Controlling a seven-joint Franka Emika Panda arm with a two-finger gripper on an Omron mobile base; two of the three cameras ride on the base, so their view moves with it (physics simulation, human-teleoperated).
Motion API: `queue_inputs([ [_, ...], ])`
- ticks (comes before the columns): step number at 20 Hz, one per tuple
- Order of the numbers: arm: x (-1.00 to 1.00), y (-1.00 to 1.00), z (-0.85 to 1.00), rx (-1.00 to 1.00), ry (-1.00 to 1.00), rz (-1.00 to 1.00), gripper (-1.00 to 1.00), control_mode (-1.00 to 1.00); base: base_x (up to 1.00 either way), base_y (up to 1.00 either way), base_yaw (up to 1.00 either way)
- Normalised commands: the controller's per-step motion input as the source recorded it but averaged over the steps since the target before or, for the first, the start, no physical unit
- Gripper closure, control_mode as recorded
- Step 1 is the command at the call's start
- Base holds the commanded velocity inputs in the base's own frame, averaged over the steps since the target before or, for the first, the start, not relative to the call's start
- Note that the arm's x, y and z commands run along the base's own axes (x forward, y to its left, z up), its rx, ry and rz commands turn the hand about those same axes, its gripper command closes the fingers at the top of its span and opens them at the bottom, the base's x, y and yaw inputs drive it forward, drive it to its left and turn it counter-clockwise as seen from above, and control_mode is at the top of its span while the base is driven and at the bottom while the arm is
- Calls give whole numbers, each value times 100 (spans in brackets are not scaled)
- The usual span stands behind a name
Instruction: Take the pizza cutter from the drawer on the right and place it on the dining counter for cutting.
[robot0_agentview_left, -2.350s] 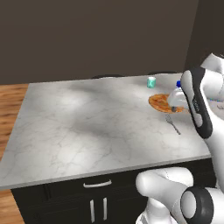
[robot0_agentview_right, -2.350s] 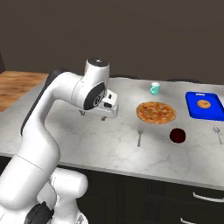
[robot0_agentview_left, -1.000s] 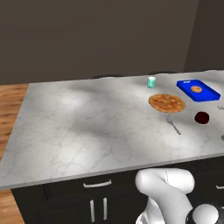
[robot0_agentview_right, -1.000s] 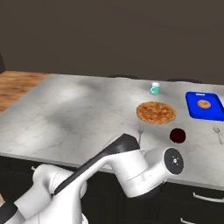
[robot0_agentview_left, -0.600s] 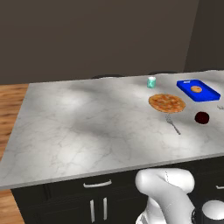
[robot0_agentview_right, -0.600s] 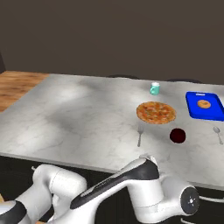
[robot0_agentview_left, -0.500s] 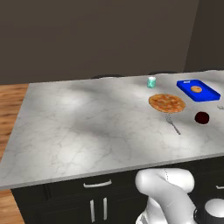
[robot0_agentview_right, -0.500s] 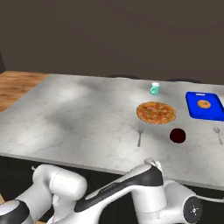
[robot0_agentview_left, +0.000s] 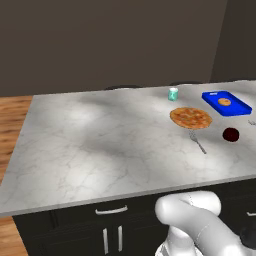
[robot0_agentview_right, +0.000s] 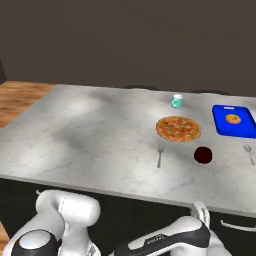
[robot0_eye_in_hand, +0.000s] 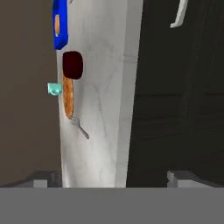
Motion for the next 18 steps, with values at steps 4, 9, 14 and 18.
queue_inputs([
  [4,0,-80,-51,17,-11,-15,-100,-100,0,0,0],
  [9,0,-71,-52,10,-9,-9,-100,-100,0,0,0],
  [14,3,-51,-50,1,-11,-7,-100,-100,0,0,0],
  [18,18,-38,-39,0,-7,-4,-100,-100,0,0,0],
])
